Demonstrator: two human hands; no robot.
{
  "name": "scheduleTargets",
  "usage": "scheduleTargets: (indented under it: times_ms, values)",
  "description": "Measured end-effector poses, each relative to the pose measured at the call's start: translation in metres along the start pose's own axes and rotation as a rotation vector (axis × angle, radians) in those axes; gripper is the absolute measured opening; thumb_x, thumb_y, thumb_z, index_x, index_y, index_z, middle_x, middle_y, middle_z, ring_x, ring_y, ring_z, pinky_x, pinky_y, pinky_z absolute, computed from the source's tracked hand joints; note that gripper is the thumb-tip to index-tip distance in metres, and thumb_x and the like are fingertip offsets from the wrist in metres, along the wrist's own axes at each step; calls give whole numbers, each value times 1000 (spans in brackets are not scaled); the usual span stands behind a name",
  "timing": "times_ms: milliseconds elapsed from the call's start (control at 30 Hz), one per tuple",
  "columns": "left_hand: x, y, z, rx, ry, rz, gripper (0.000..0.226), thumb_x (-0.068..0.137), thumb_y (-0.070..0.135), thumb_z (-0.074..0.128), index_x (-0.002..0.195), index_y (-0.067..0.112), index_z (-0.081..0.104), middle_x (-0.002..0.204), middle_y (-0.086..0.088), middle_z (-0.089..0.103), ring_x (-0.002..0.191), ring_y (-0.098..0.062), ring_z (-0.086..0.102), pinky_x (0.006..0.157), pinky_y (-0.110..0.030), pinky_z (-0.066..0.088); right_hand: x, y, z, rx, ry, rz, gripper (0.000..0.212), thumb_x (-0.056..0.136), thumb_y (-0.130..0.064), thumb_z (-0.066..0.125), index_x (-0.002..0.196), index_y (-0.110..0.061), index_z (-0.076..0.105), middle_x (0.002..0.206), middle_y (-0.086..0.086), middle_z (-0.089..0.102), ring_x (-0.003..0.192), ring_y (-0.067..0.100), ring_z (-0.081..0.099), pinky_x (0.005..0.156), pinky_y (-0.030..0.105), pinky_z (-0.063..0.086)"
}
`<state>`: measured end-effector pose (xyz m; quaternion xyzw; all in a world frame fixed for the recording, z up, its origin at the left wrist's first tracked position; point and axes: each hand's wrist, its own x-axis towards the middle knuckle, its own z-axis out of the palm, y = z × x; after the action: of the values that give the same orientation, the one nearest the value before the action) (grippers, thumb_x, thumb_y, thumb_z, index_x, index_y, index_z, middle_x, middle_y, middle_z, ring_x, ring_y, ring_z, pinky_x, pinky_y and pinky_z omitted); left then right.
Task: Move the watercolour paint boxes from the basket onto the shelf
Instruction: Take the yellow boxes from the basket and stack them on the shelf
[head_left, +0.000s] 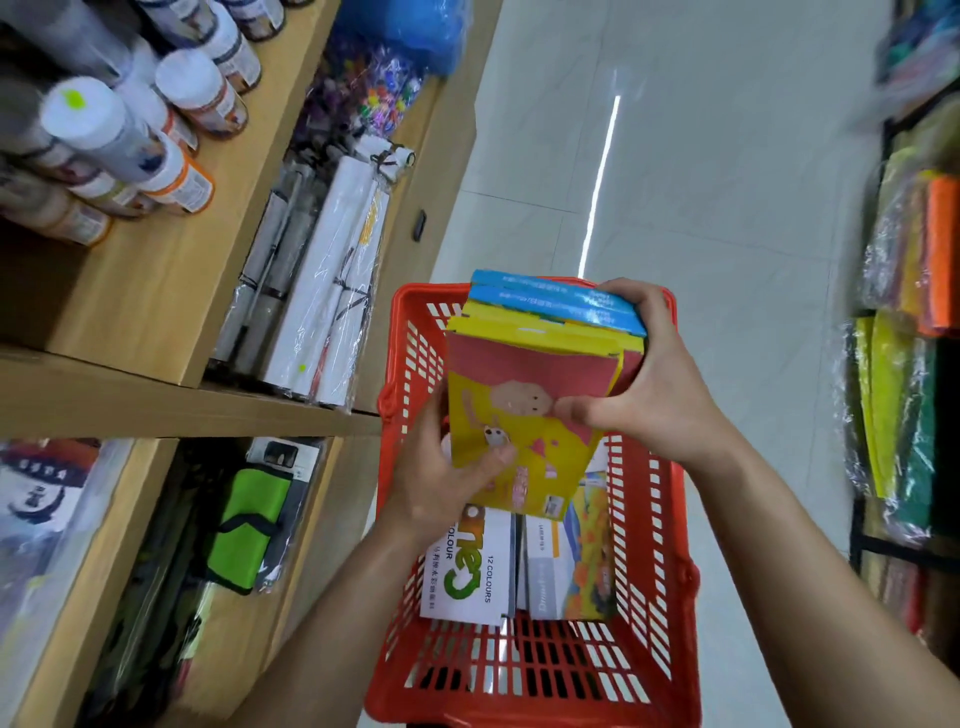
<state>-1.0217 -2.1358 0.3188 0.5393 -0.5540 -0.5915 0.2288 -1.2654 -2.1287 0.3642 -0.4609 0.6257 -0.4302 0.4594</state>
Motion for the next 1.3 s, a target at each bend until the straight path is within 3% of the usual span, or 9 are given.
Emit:
scheduleTargets:
  times_ms: [100,233,333,433,533,633,900,1133,1300]
  values:
    - [-1,-14,8,-108,-28,-86,51,68,46,81,117,46,66,110,23,76,101,-2,73,77,-18,57,-2,23,13,29,-87,89,100,50,-28,95,134,-38,43,107,-28,68,88,3,75,69,18,58]
    - [1,-39,18,-180,16,-171,42,66,51,83,105,60,69,104,26,77,94,1,74,72,-15,58,-5,61,39,195,-13,267,121,55,-30,93,157,-33,29,133,2,68,104,15,76,87,34,63]
    - [5,-53,30,-236,95,-229,54,66,52,85,115,43,68,111,13,78,101,-12,76,78,-28,61,-13,85,60,278,133,332,91,65,-41,86,146,-24,47,121,-3,75,108,18,76,86,36,62]
    - [6,-59,38,-239,174,-239,52,66,50,86,114,43,67,109,11,79,98,-13,77,73,-25,60,-29,100,74,272,147,321,67,82,-41,76,142,-41,48,124,-14,73,114,13,72,90,34,59]
    - [6,-61,40,-219,231,-268,53,64,55,84,113,41,68,107,12,79,96,-11,76,77,-30,60,-48,111,81,212,96,330,86,84,-41,76,154,-54,28,151,0,55,139,24,55,112,54,47]
    - [3,-58,42,-202,213,-262,54,65,54,81,114,37,67,104,15,79,93,-7,76,71,-22,58,-63,112,86,202,119,343,91,85,-44,73,159,-50,20,154,-5,54,140,23,54,113,58,44]
    - [-40,0,15,-254,77,-176,51,80,42,71,130,39,63,122,5,75,111,-20,72,87,-40,59,-88,42,73,406,210,320,71,90,-30,70,155,-30,40,137,3,70,119,29,71,99,57,56]
    - [-114,95,-35,-281,166,-67,41,85,52,71,124,42,68,115,10,78,101,-13,76,75,-23,60,-114,-77,70,461,25,142,62,97,-15,60,154,-32,43,134,-3,72,117,20,73,86,31,62]
    - [-183,140,-87,-323,262,7,42,84,47,69,126,46,66,121,2,76,108,-26,74,91,-54,57,-135,-171,91,450,-117,57,61,95,-16,62,153,-24,44,126,0,76,106,20,77,78,26,62]
